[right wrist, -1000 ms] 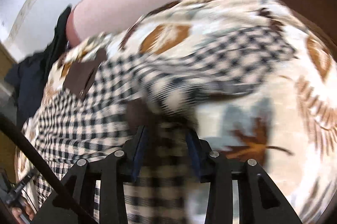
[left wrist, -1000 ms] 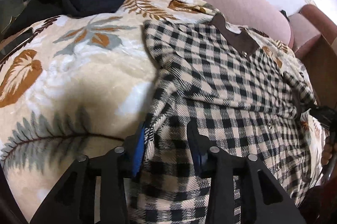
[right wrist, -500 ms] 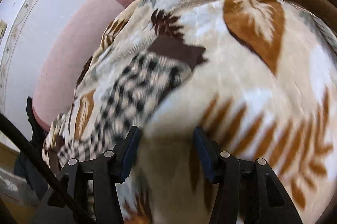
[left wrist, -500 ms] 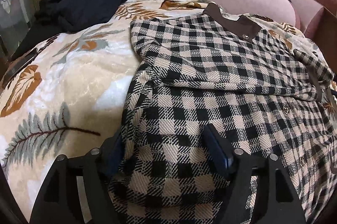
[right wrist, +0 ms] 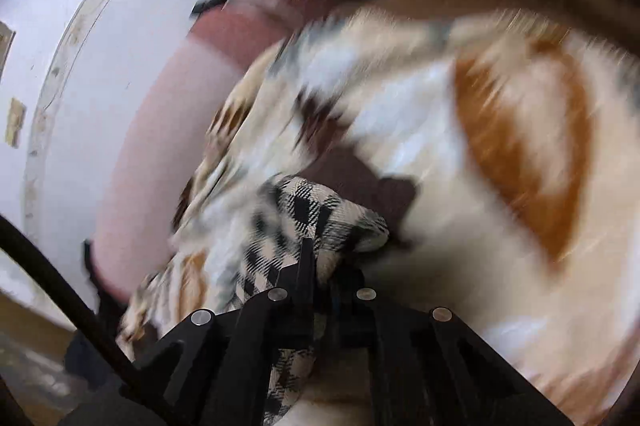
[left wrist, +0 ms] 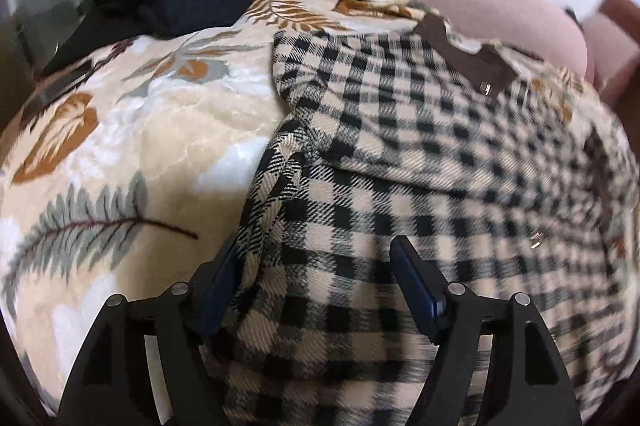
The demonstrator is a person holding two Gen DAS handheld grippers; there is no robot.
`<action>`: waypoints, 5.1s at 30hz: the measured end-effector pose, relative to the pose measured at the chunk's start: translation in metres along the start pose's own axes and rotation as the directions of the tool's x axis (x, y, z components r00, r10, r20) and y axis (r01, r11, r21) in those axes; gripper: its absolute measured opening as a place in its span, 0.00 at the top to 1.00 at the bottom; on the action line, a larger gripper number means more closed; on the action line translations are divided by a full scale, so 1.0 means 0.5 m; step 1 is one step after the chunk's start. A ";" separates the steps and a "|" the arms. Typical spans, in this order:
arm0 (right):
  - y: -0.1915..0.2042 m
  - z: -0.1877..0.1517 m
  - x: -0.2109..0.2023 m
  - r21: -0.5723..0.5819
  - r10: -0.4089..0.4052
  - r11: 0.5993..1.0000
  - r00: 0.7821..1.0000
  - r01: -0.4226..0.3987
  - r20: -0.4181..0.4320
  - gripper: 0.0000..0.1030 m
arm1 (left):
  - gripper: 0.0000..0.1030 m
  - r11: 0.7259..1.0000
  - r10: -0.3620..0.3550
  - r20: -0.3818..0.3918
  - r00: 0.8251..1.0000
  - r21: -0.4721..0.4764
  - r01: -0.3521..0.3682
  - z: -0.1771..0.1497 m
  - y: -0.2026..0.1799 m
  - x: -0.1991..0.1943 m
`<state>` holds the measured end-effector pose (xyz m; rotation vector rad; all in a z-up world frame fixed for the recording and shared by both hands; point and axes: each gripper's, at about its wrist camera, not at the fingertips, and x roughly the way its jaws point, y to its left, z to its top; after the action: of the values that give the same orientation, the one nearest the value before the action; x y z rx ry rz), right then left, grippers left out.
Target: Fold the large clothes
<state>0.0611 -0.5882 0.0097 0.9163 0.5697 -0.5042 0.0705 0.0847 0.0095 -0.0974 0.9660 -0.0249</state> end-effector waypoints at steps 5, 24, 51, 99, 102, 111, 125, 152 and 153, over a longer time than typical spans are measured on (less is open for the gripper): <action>-0.101 0.046 -0.046 0.134 -0.051 0.990 0.996 0.042 0.070 0.95 | 0.28 0.999 -0.028 0.020 0.999 -0.032 0.028 0.011 -0.018 -0.037; 0.187 -0.103 -0.056 -0.290 0.140 0.944 0.987 -0.157 -0.077 0.95 | 0.28 0.979 -0.185 0.053 0.981 -0.076 0.188 -0.003 -0.049 -0.103; 0.247 -0.302 -0.076 -0.162 0.442 0.790 0.733 -0.591 -0.517 0.41 | 0.28 0.861 -0.444 -0.040 0.895 0.258 0.439 0.096 -0.503 -0.039; 0.344 -0.493 -0.010 0.040 0.492 0.664 0.396 -0.746 -0.775 0.54 | 0.88 0.960 -0.247 0.157 0.956 -0.098 0.264 0.252 -0.068 -0.038; 0.339 -0.529 0.029 0.047 0.456 0.728 0.432 -0.684 -0.778 0.49 | 0.88 0.953 -0.275 0.174 0.946 -0.083 0.293 0.244 -0.066 -0.053; 0.301 -0.474 0.050 0.044 0.443 0.853 0.678 -0.520 -0.586 0.61 | 0.88 0.931 -0.330 0.205 0.922 -0.090 0.353 0.247 -0.037 -0.074; 0.340 -0.553 0.049 -0.231 0.247 0.861 0.770 -0.452 -0.588 0.69 | 0.93 0.934 -0.253 0.128 0.959 -0.225 0.277 0.153 0.118 0.030; 0.328 -0.462 -0.145 -0.492 0.139 0.820 0.935 -0.294 -0.326 0.44 | 0.53 0.957 -0.217 0.216 0.952 -0.145 0.251 0.148 0.135 -0.050; 0.339 -0.461 -0.133 -0.536 0.108 0.802 0.947 -0.262 -0.301 0.38 | 0.53 0.962 -0.233 0.204 0.951 -0.095 0.256 0.152 0.111 -0.042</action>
<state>0.0625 -0.2961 0.0410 0.4469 0.8034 -0.0128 0.1196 0.1466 0.0644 -0.3255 0.7581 -0.1838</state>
